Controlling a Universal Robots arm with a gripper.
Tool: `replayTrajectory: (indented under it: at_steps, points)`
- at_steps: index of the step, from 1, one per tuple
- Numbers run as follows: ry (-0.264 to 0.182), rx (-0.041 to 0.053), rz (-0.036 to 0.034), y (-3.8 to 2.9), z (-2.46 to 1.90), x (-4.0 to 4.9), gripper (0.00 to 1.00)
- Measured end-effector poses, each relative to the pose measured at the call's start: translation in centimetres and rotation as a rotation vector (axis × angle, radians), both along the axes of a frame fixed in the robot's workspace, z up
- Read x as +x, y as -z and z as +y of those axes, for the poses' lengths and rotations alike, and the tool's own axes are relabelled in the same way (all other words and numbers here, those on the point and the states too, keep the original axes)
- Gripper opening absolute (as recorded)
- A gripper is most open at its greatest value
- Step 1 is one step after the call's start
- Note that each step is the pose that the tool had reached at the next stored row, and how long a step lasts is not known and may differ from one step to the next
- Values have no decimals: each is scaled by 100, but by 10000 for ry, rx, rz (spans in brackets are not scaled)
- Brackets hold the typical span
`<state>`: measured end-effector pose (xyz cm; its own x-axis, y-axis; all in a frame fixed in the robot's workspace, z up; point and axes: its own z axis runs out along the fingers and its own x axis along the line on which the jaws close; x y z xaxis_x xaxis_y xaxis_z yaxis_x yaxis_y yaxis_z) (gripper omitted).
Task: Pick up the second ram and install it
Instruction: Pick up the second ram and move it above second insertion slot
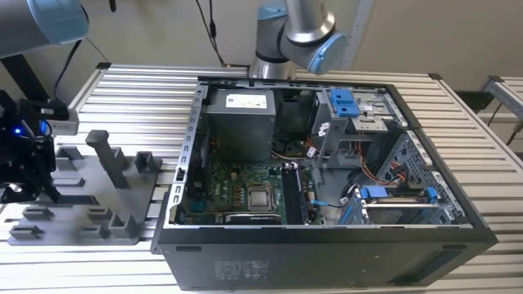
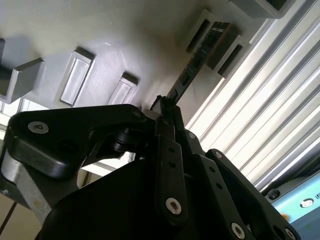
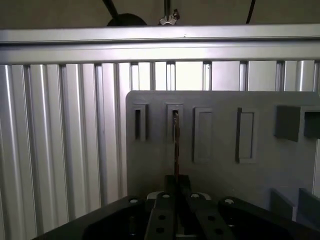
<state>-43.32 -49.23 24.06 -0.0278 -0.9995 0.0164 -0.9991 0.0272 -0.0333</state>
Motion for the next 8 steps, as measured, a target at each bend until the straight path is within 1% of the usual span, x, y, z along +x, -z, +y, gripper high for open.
replayTrajectory:
  at_steps: [8]
  points:
    - [0, 0, 1, -134, 0, 0, 14]
